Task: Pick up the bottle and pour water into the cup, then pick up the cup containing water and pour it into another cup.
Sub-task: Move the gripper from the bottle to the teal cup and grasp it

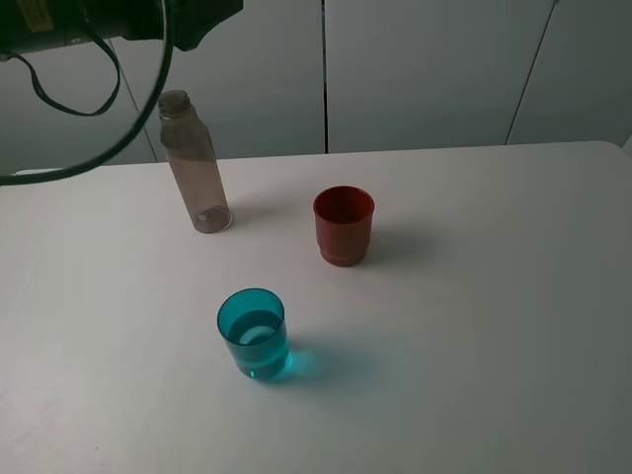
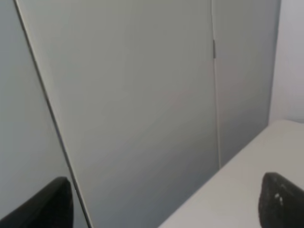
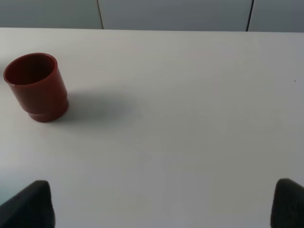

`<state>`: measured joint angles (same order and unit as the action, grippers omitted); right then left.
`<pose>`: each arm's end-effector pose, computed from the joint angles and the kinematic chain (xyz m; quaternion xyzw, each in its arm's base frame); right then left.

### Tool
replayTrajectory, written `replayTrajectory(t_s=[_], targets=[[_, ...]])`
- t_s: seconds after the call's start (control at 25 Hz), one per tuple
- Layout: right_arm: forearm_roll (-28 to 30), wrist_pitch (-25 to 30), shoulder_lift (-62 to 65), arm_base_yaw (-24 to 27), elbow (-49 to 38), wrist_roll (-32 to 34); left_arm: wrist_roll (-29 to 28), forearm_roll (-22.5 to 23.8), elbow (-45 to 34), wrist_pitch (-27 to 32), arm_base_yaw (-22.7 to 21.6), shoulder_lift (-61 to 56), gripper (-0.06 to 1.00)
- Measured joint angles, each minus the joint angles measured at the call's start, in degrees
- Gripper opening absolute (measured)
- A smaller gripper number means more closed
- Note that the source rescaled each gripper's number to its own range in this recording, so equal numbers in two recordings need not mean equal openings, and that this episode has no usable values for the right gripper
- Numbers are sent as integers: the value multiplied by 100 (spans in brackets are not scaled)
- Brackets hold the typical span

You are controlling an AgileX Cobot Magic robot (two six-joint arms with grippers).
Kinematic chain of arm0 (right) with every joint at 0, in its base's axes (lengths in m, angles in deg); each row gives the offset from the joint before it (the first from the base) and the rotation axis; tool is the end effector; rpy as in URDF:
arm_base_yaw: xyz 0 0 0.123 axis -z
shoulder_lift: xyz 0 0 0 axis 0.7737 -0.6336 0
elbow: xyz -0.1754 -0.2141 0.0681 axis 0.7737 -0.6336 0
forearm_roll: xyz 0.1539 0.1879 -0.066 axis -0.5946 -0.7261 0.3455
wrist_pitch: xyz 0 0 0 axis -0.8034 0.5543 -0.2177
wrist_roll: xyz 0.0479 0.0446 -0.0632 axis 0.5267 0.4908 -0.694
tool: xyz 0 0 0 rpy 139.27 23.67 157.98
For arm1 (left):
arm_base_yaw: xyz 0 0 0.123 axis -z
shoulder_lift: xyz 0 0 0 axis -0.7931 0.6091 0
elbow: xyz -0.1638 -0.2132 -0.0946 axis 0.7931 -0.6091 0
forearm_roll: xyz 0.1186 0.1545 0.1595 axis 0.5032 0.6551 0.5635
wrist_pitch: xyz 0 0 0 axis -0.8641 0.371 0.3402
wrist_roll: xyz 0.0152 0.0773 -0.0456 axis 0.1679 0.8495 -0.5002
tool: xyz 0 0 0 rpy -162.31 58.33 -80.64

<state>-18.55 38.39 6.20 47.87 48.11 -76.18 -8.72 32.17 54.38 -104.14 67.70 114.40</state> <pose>-0.0081 0.0069 0.2758 -0.0425 0.8592 0.0462 0.5077 0.3167 -0.1313 0.3117 0.3111 0.6612 -0.2202 0.6461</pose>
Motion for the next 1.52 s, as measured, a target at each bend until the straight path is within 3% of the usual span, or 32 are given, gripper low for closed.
replayTrajectory(t_s=[0.16,0.4,0.56,0.72,0.88,1.28,1.4,1.52], targets=[[0,0,0,0,0,0,-795,605,-26,341,207,0,100],[0,0,0,0,0,0,-682,66,-267,738,699,-4,100],[0,0,0,0,0,0,-190,-610,-640,1098,851,-28,100],[0,0,0,0,0,0,908,-1404,-1275,1418,859,-32,100],[0,0,0,0,0,0,1764,-1613,-1871,1494,859,-32,100],[0,0,0,0,0,0,1922,-1634,-2194,1495,166,-41,100],[0,0,0,0,0,0,2077,-1903,-2194,1507,100,-31,100],[0,0,0,0,0,0,2788,-2514,-2194,1651,90,17,100]])
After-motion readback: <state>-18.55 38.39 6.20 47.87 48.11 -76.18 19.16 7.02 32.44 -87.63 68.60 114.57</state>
